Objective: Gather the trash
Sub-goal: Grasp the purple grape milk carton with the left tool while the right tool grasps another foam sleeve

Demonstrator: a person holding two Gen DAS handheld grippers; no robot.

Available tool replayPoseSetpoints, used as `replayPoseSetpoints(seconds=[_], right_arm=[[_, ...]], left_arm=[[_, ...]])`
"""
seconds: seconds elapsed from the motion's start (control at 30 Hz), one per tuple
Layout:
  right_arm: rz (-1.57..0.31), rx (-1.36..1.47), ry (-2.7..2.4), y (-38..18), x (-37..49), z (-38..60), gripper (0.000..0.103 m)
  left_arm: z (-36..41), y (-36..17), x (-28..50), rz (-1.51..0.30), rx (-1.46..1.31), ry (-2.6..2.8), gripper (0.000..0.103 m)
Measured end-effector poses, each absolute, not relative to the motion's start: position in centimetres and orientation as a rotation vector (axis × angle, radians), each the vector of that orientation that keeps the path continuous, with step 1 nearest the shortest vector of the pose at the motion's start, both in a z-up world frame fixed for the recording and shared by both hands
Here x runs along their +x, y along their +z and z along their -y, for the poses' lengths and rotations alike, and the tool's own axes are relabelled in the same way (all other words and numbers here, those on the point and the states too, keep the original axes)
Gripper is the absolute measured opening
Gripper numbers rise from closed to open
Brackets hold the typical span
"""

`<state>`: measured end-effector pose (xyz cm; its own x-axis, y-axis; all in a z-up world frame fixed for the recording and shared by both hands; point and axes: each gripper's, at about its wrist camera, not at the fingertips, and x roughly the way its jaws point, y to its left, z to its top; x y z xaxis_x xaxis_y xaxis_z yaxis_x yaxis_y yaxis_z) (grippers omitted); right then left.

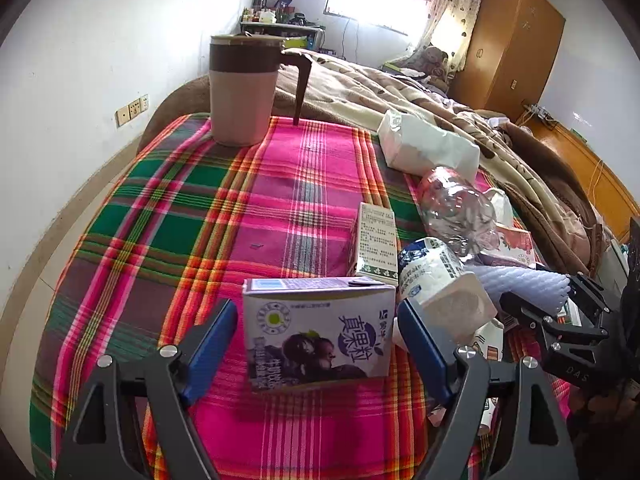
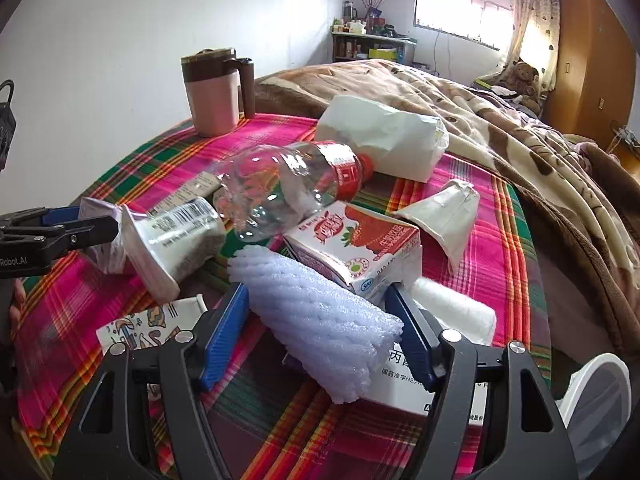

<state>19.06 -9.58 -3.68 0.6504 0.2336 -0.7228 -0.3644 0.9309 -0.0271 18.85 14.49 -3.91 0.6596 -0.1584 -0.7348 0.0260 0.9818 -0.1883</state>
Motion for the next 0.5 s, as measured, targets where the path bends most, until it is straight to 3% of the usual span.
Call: replayPoseSetpoints(seconds=[0.17, 0.5], right_arm=[[-0.804, -0.170, 0.343, -3.9, 19.0, 9.5, 0.059], [-0.808, -0.141, 0.358, -4.0, 18.9, 9.8, 0.035]], left_arm=[[-14.0, -4.5, 19.4, -0.865, -0.148, -0.095, 0.084], [-14.0, -5.5, 19.8, -0.906, -0.140, -0.047, 0.083]])
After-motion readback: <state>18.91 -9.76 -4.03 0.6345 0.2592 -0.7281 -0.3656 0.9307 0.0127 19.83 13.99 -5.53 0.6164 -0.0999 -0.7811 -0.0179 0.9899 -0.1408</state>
